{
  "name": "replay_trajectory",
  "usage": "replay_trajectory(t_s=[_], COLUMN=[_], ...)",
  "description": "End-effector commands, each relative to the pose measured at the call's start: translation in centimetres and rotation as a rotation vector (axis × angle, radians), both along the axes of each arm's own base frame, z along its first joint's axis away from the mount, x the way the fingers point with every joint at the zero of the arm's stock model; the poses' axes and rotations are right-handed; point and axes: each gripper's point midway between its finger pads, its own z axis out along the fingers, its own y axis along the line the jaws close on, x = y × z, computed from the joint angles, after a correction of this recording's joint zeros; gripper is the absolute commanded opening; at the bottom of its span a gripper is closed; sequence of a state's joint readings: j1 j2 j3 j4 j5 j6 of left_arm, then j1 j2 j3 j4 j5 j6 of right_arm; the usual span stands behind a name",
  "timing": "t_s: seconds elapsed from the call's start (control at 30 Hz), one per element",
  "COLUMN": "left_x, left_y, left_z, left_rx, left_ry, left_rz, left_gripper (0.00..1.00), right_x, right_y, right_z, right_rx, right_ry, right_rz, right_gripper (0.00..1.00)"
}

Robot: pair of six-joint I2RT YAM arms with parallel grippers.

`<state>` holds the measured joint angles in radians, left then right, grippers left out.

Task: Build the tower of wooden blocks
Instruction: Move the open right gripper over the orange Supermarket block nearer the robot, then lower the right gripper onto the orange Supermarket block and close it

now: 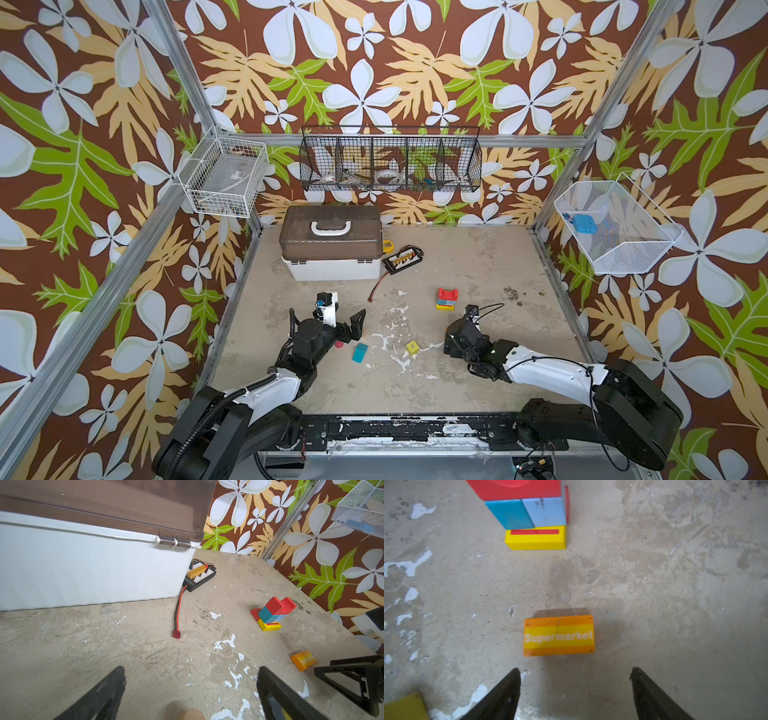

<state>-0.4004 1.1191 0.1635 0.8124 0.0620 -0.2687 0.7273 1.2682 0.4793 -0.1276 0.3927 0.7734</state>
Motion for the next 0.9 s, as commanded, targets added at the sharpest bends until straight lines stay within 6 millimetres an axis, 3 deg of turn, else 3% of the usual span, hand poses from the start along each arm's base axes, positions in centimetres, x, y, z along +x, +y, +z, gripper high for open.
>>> replay_trajectory(t_s=[0.0, 0.23, 0.6, 0.87], left_x=[0.2, 0.2, 0.0, 0.0], left_y=[-0.3, -0.3, -0.3, -0.3], left_z=[1.1, 1.1, 1.1, 1.1], left_rx=[-0.02, -0.02, -0.022, -0.022], left_ry=[-0.037, -0.037, -0.038, -0.038], left_rz=[-0.008, -0.012, -0.015, -0.017], left_gripper=[1.0, 1.0, 1.0, 1.0], right_x=[0.8, 1.9, 2.3, 2.0], right_y=[0.4, 1.0, 1.5, 1.0], right_z=[0.9, 0.6, -1.8, -1.7], right_rx=[-0.021, -0.05, -0.11, -0.119], right_ry=[-0.027, 0.003, 0.085, 0.081], right_rz=[0.029, 0.037, 0.038, 0.03], right_gripper=[0.91, 0.94, 0.79, 0.71])
